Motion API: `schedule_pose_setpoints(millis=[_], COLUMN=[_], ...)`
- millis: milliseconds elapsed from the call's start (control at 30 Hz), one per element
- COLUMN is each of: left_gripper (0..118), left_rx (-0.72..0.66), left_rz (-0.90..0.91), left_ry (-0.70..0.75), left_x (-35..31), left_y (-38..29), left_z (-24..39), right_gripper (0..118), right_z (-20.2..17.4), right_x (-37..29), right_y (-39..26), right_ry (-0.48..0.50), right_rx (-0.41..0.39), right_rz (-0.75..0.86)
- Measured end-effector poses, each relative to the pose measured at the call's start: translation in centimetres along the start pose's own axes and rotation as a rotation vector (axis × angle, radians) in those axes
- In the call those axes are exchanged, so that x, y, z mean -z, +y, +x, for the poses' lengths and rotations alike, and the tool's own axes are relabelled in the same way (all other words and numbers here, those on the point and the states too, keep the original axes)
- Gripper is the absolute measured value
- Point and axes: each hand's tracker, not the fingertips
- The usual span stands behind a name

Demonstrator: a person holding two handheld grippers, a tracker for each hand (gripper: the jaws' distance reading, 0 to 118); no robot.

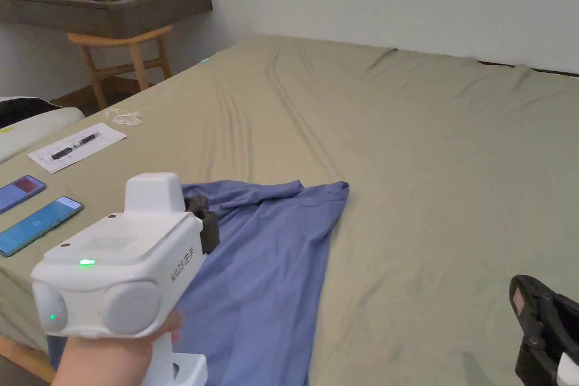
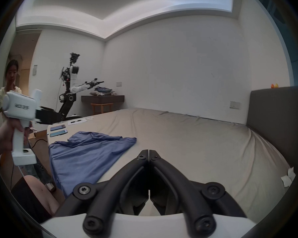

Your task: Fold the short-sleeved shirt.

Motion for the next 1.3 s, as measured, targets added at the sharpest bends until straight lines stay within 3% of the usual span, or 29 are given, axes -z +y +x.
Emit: schedule_pose_setpoints(millis=[67, 100, 133, 167, 200, 233, 400, 467, 500, 533, 567, 633, 700, 833, 967, 1133, 1300], left_gripper=[1, 17, 57, 89, 109, 112, 102, 85, 82, 73, 54, 5, 5, 5, 5, 5, 5], left_rx=[-0.03, -0.027, -0.029, -0.041, -0.046, -0.052, 0.084, 0.159, 0.232, 0.222, 0.196, 0.177, 0.102, 0.203, 0.14, 0.23, 0.254], left_rz=[-0.111, -0.176, -0.24, -0.311, -0.38, -0.413, -0.511, -0.572, -0.458, -0.459, -0.457, -0.431, -0.427, -0.342, -0.219, -0.056, 0.006], left_ry=[-0.068, -0.09, -0.104, -0.116, -0.145, -0.165, -0.114, -0.041, -0.02, -0.061, -0.063, -0.045, -0.095, -0.128, -0.175, -0.311, -0.53], left_x=[5.9, 8.3, 11.0, 13.5, 14.9, 16.4, 21.0, 21.9, 21.1, 20.8, 20.4, 19.7, 19.2, 16.6, 12.8, 6.8, 1.3], left_y=[0.1, 0.0, -0.5, -1.1, -1.6, -2.3, -5.5, -7.1, -6.7, -6.3, -6.2, -6.3, -5.8, -1.3, 5.5, 11.7, 14.1], left_z=[1.2, 1.9, 2.9, 3.7, 4.5, 5.0, 7.0, 7.6, 7.7, 7.9, 7.7, 7.5, 6.3, 6.0, 6.6, 12.4, 21.8], right_gripper=[0, 0, 0, 0, 0, 0, 0, 0, 0, 0, 0, 0, 0, 0, 0, 0, 0], right_z=[1.2, 1.6, 2.1, 2.4, 2.7, 3.1, 4.5, 5.0, 5.2, 4.9, 4.9, 4.9, 4.7, 4.4, 4.5, 5.6, 8.2], right_x=[0.5, 0.6, 0.9, 0.9, 1.0, 1.1, 1.4, 1.3, 1.2, 1.2, 1.2, 1.1, 0.9, 0.1, -0.8, -1.8, -3.3], right_y=[-0.2, -0.3, -0.5, -0.7, -1.0, -1.2, -2.2, -2.5, -2.6, -2.5, -2.5, -2.5, -2.4, -1.7, -1.5, -1.1, -0.6], right_ry=[-0.021, -0.027, -0.033, -0.039, -0.05, -0.056, -0.077, -0.08, -0.082, -0.084, -0.084, -0.081, -0.076, -0.065, -0.065, -0.084, -0.167], right_rx=[0.037, 0.044, 0.064, 0.055, 0.06, 0.054, 0.037, 0.041, 0.042, 0.04, 0.038, 0.033, 0.022, -0.016, -0.114, -0.026, 0.046], right_rz=[-0.029, -0.037, -0.063, -0.057, -0.073, -0.084, -0.134, -0.147, -0.149, -0.151, -0.151, -0.15, -0.149, -0.106, -0.024, -0.028, 0.007])
